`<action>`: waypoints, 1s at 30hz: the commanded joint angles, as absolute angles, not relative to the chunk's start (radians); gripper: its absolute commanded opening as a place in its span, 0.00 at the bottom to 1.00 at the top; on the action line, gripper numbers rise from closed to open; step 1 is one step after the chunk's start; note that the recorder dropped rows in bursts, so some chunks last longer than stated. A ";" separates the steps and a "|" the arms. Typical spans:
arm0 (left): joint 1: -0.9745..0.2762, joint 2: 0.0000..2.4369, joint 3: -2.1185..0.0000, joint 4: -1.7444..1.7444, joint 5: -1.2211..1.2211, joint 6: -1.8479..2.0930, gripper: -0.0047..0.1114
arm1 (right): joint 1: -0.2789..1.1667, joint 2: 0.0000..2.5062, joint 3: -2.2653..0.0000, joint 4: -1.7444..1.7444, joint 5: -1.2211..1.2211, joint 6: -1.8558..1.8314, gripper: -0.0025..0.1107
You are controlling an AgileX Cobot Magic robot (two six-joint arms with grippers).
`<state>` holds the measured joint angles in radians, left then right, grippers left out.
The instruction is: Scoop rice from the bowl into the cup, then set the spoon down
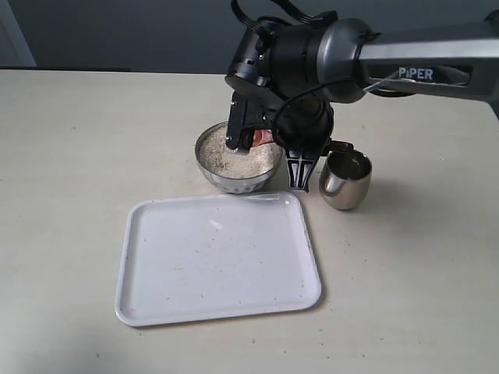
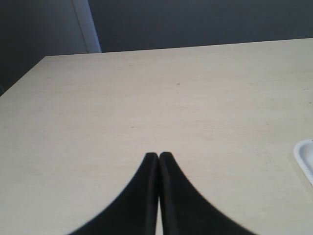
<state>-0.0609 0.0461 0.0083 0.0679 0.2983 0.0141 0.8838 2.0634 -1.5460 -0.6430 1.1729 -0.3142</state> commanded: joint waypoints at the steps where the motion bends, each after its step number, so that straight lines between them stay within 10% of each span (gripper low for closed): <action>1: -0.063 0.047 0.000 0.070 0.288 0.009 0.04 | 0.873 2.025 -1.541 -0.637 1.197 -0.310 0.02; 30: -0.063 0.047 0.000 0.070 0.291 0.009 0.04 | 0.657 1.649 -1.040 -0.557 1.071 -0.256 0.02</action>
